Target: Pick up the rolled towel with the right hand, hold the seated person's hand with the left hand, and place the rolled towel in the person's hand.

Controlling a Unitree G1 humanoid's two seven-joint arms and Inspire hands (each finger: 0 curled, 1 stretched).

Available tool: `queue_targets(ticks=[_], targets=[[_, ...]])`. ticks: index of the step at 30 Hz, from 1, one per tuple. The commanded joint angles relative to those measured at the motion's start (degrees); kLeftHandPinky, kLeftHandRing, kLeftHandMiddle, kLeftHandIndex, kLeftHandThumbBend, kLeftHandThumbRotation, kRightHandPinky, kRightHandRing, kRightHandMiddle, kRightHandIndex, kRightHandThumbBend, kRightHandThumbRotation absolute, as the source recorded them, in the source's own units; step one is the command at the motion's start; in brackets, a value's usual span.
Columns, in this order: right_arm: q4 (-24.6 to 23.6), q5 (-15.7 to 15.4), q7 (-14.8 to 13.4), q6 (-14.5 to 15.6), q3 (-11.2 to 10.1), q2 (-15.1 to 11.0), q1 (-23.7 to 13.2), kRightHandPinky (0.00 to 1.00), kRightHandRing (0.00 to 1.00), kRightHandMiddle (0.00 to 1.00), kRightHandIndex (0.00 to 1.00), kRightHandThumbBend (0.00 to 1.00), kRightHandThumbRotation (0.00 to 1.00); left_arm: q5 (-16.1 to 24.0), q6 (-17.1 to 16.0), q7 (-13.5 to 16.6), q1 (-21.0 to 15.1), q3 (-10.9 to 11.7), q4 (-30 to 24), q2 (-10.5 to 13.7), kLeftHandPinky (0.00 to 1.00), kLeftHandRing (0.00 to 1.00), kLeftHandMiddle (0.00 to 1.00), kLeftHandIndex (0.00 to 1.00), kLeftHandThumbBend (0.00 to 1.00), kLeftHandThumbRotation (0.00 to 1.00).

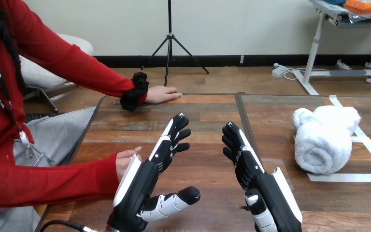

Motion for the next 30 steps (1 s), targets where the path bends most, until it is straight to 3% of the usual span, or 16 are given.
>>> queue_targets(ticks=[1,30], targets=[[-2.46,0.07,-0.65,-0.68,-0.92,0.16,-2.06,1.0,1.0,1.0,1.0,1.0,1.0,-1.08,-0.63,-0.16,-2.22,-0.05,-1.27,0.0,0.85,0.93,0.97,0.99,1.0,0.78],[-2.31,1.01,-0.51,-1.3,-2.39,-1.11,-3.14,1.0,1.0,1.0,1.0,1.0,0.99,-0.83,-0.14,-0.34,-2.95,-0.28,-0.95,-0.63,0.85,0.93,0.97,0.99,1.0,0.79]])
